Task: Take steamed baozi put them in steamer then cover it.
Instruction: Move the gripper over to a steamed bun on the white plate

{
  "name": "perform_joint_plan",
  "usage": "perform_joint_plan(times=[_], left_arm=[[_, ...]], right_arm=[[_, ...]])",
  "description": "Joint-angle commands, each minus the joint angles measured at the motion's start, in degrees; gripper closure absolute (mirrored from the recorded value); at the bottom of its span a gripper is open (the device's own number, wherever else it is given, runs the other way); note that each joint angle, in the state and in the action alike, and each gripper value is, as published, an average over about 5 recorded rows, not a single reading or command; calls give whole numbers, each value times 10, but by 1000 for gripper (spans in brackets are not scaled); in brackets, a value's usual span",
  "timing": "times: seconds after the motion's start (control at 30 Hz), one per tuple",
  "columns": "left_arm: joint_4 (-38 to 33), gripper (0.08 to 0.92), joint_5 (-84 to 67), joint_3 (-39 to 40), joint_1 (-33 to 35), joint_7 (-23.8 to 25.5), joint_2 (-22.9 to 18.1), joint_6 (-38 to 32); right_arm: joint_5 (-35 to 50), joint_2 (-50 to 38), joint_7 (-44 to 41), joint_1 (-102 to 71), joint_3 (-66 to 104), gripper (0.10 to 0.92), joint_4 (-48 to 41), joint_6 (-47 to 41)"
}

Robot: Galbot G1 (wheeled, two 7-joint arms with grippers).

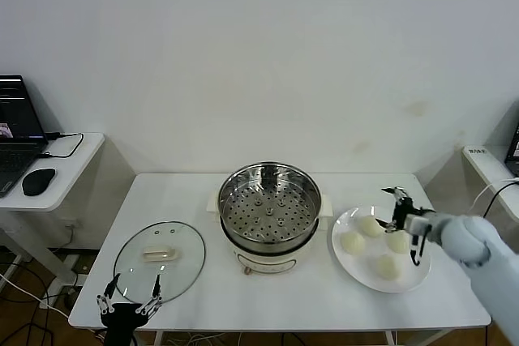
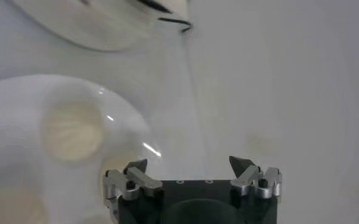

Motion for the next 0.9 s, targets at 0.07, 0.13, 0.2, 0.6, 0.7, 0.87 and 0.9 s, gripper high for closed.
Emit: perform_joint_plan(times=[0.07,0.13,0.2,0.6,0.7,0.87,0.9], left_arm=[[0,177,7,-3,-2,0,1,18],[1,177,6,-5,-3,0,0,19],[1,177,6,-6,-3,0,0,20],[2,177,6,-11,-6,-1,0,21],[1,177,6,-13,-5,-1,0,22],[3,177,7,-16,-5,-1,0,22],[4,177,7,-17,-6,-1,1,22]], right_arm=[[45,-33,-156,246,-281,203,-96,-10],[42,-29,-161,252,-292,203,-103,-8],[38,-23,-158,254,-299,203,-110,-7],[16,54,-117,221,-285,203,-172,4],[13,74,-108,214,-279,203,-190,7],[5,101,-101,207,-270,203,-215,6],[3,104,-101,208,-270,203,-218,6]])
